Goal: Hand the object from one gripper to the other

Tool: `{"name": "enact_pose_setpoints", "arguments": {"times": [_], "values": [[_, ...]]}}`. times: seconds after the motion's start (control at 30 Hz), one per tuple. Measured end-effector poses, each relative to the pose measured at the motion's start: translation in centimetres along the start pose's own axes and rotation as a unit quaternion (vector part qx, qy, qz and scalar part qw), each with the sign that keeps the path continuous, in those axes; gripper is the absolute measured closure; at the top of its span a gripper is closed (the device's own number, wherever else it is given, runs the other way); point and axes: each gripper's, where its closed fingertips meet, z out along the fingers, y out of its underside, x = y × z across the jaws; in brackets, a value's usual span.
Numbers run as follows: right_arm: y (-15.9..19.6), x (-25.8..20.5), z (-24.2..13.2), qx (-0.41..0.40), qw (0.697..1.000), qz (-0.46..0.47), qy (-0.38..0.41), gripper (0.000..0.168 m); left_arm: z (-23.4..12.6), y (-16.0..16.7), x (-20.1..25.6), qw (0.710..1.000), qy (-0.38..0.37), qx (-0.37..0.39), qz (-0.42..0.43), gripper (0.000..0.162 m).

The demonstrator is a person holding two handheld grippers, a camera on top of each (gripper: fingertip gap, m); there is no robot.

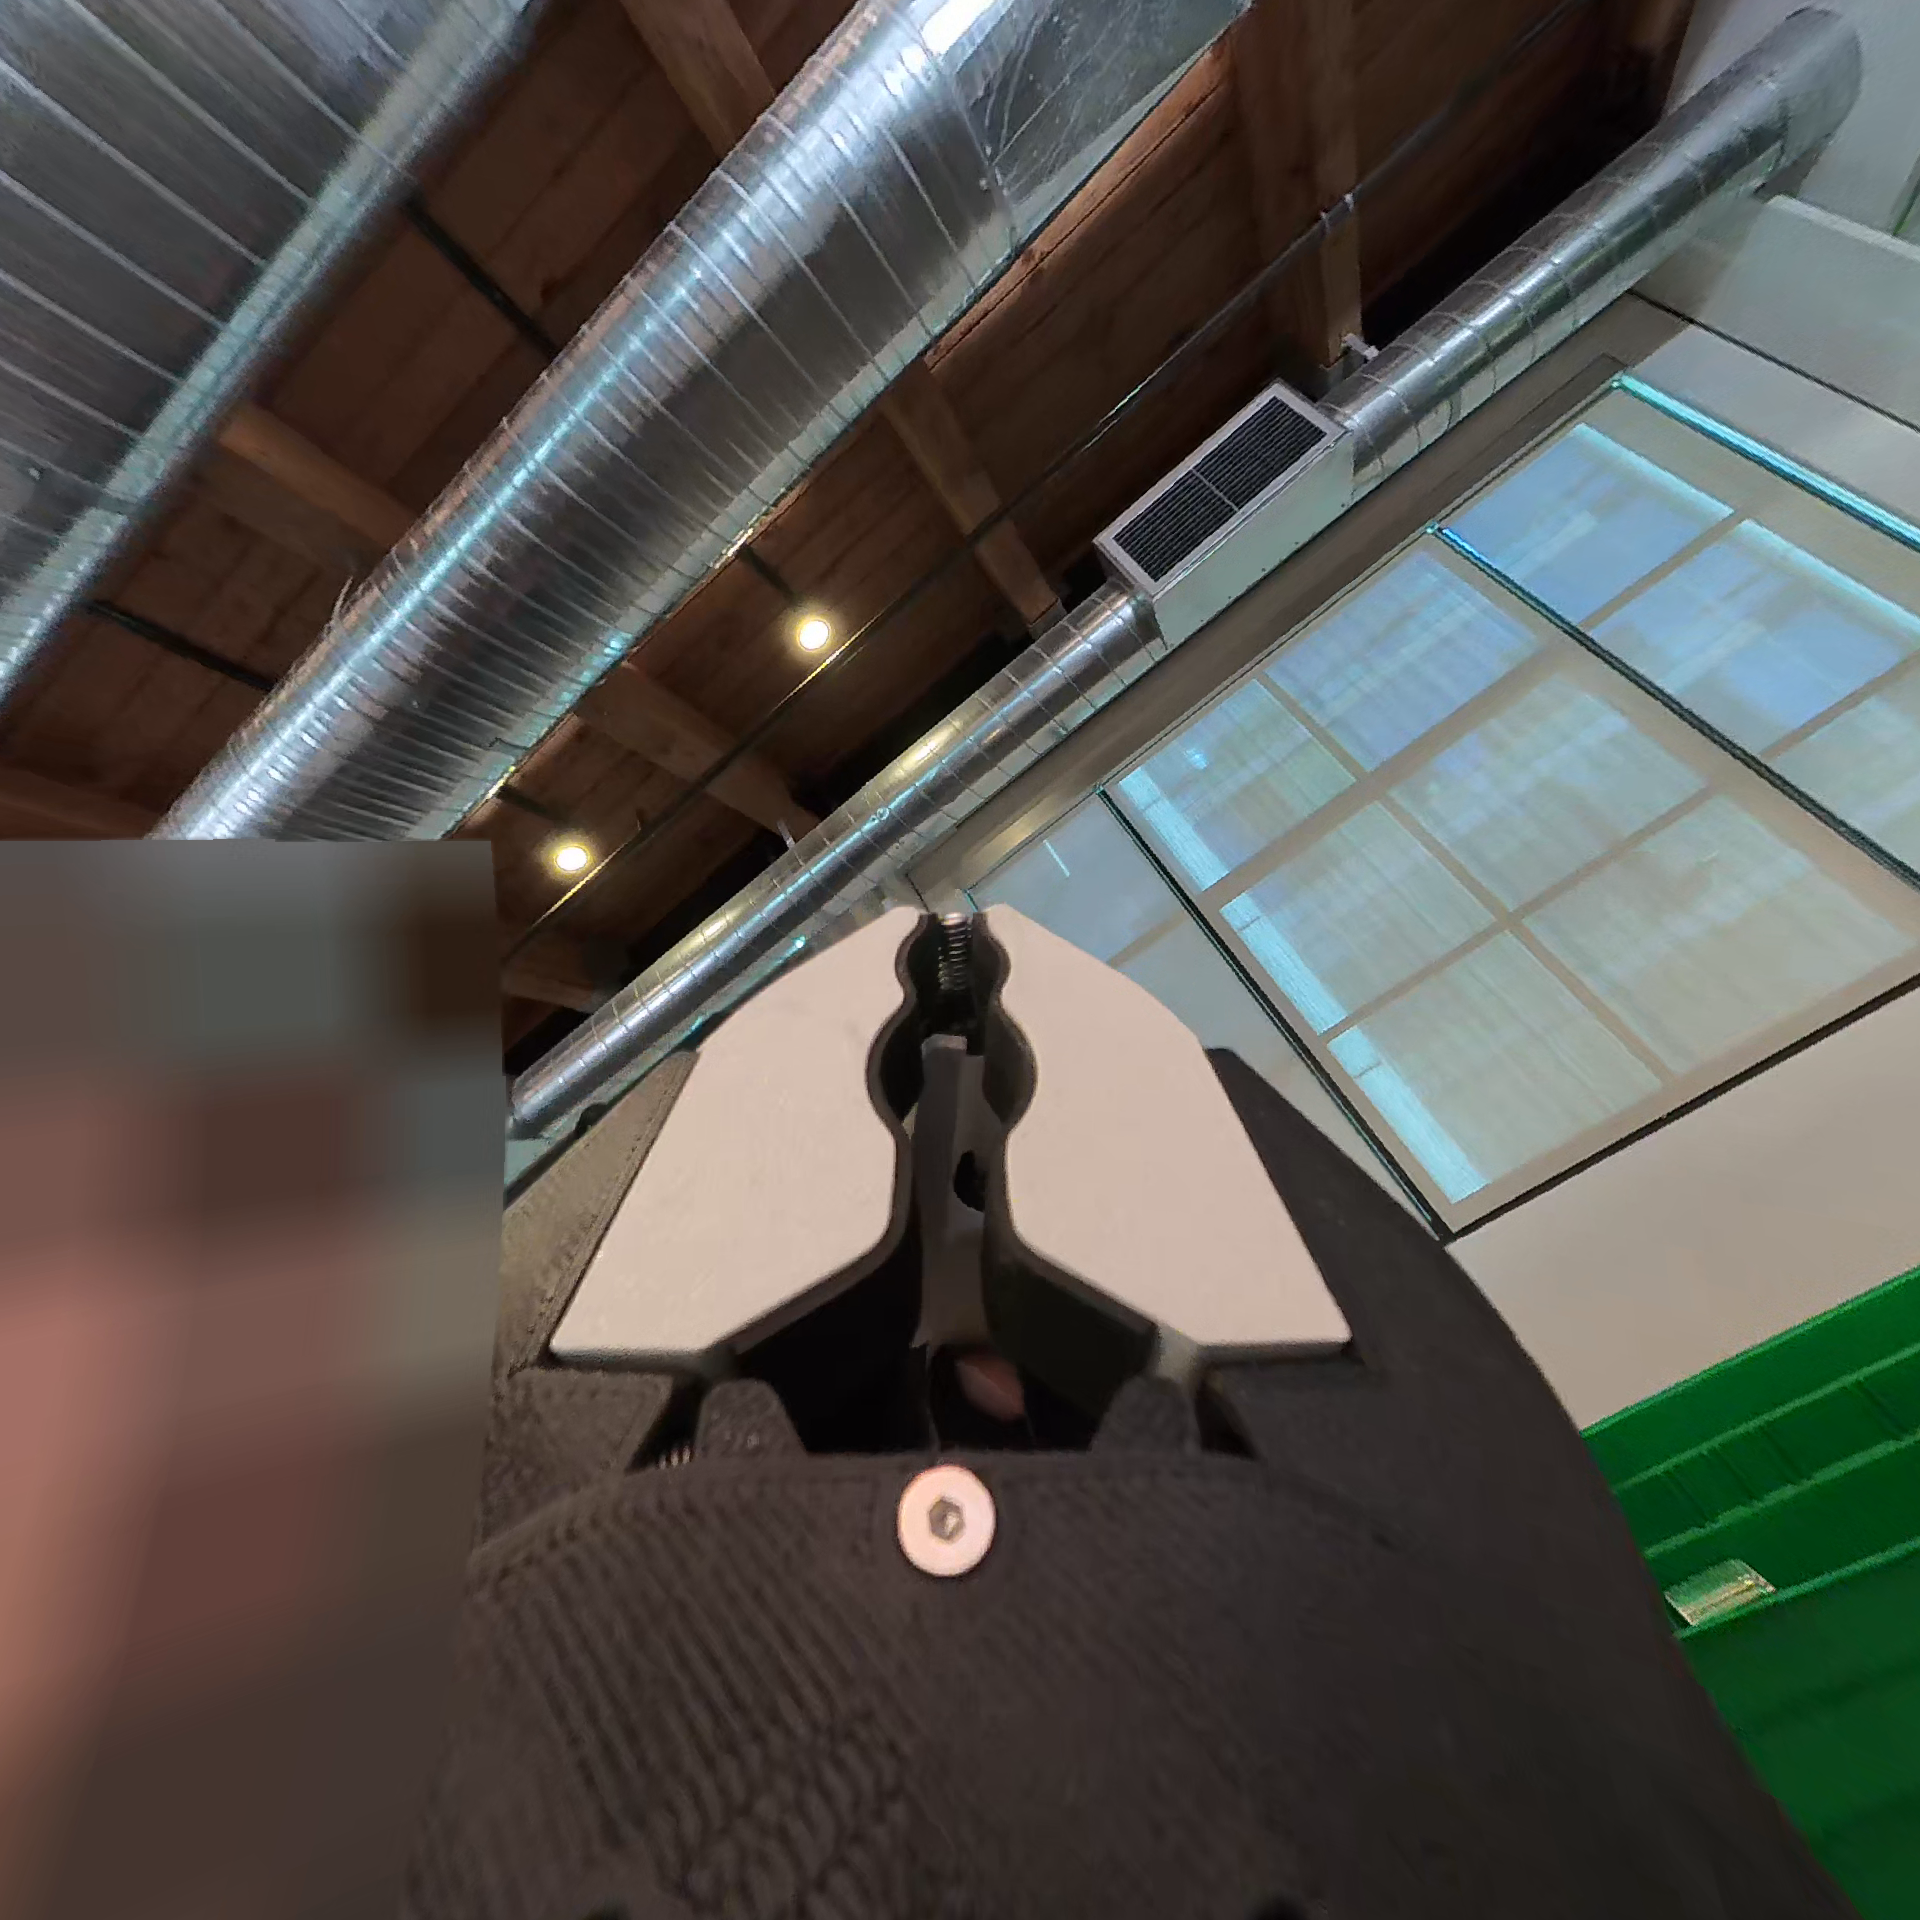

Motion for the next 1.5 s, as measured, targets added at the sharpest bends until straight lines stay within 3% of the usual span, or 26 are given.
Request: {"name": "enact_pose_setpoints", "arguments": {"times": [0.17, 0.3, 0.37, 0.43, 0.5, 0.53, 0.6, 0.67, 0.7, 0.77, 0.87, 0.9, 1.03, 1.07, 1.13, 1.2, 1.27, 1.4, 1.5], "values": [[0.4, -0.4, 0.1, -0.027, 0.999, -0.032, -0.009, 0.162, -0.5, -0.4, 0.1, 0.999, 0.042, 0.006, -0.031, 0.141], [0.1, -0.6, 0.2, -0.068, 0.987, -0.143, 0.008, 0.16, -1.1, -0.4, -0.9, 0.993, 0.08, 0.002, -0.087, 0.141], [-0.1, -0.7, 0.2, -0.109, 0.966, -0.233, 0.031, 0.159, -1.5, 0.2, -1.4, 0.982, 0.12, -0.017, -0.145, 0.141], [-0.1, -2.0, 0.3, -0.152, 0.918, -0.364, 0.032, 0.157, -2.3, 0.9, -1.2, 0.958, 0.189, -0.042, -0.213, 0.141], [0.2, -2.9, 0.2, -0.196, 0.825, -0.528, 0.041, 0.149, -3.2, 1.5, -1.0, 0.923, 0.245, -0.067, -0.288, 0.141], [0.5, -3.1, 0.1, -0.219, 0.757, -0.613, 0.048, 0.147, -3.5, 1.5, -1.0, 0.907, 0.265, -0.07, -0.32, 0.141], [1.6, -2.5, -0.5, -0.269, 0.592, -0.757, 0.058, 0.143, -3.9, 1.5, -1.1, 0.879, 0.293, -0.072, -0.37, 0.141], [3.2, -1.3, -1.3, -0.323, 0.441, -0.836, 0.047, 0.141, -4.3, 1.3, -0.7, 0.852, 0.32, -0.078, -0.408, 0.141], [3.7, -0.6, -1.5, -0.337, 0.382, -0.859, 0.05, 0.141, -4.4, 1.1, -0.5, 0.84, 0.329, -0.08, -0.423, 0.141], [4.0, 0.5, -1.3, -0.337, 0.307, -0.887, 0.071, 0.142, -4.4, 1.2, -0.1, 0.829, 0.336, -0.091, -0.438, 0.141], [4.1, 1.6, -1.4, -0.339, 0.233, -0.907, 0.089, 0.148, -4.3, 1.6, 0.4, 0.824, 0.338, -0.108, -0.442, 0.141], [4.2, 2.0, -1.5, -0.342, 0.222, -0.909, 0.089, 0.149, -4.3, 1.5, 0.6, 0.821, 0.343, -0.108, -0.444, 0.141], [4.1, 2.9, -1.8, -0.353, 0.224, -0.903, 0.103, 0.157, -3.9, 2.3, 1.1, 0.828, 0.336, -0.122, -0.432, 0.141], [4.0, 3.0, -1.8, -0.357, 0.236, -0.897, 0.109, 0.157, -3.8, 2.3, 1.1, 0.832, 0.334, -0.12, -0.428, 0.141], [3.7, 2.8, -1.5, -0.351, 0.288, -0.882, 0.126, 0.158, -3.6, 2.0, 0.8, 0.847, 0.327, -0.097, -0.408, 0.137], [2.8, 2.4, -1.2, -0.338, 0.357, -0.858, 0.151, 0.161, -3.5, 1.8, 0.2, 0.874, 0.303, -0.084, -0.371, 0.112], [2.0, 2.3, -1.2, -0.329, 0.468, -0.802, 0.171, 0.161, -3.6, 2.0, -0.2, 0.905, 0.277, -0.086, -0.31, 0.102], [2.1, 1.2, -0.6, -0.308, 0.748, -0.568, 0.154, 0.162, -2.9, 2.2, -1.6, 0.954, 0.199, -0.072, -0.21, 0.104], [1.9, 0.5, -0.5, -0.282, 0.885, -0.348, 0.124, 0.162, -2.3, 1.4, -2.2, 0.985, 0.135, -0.026, -0.106, 0.104]]}}
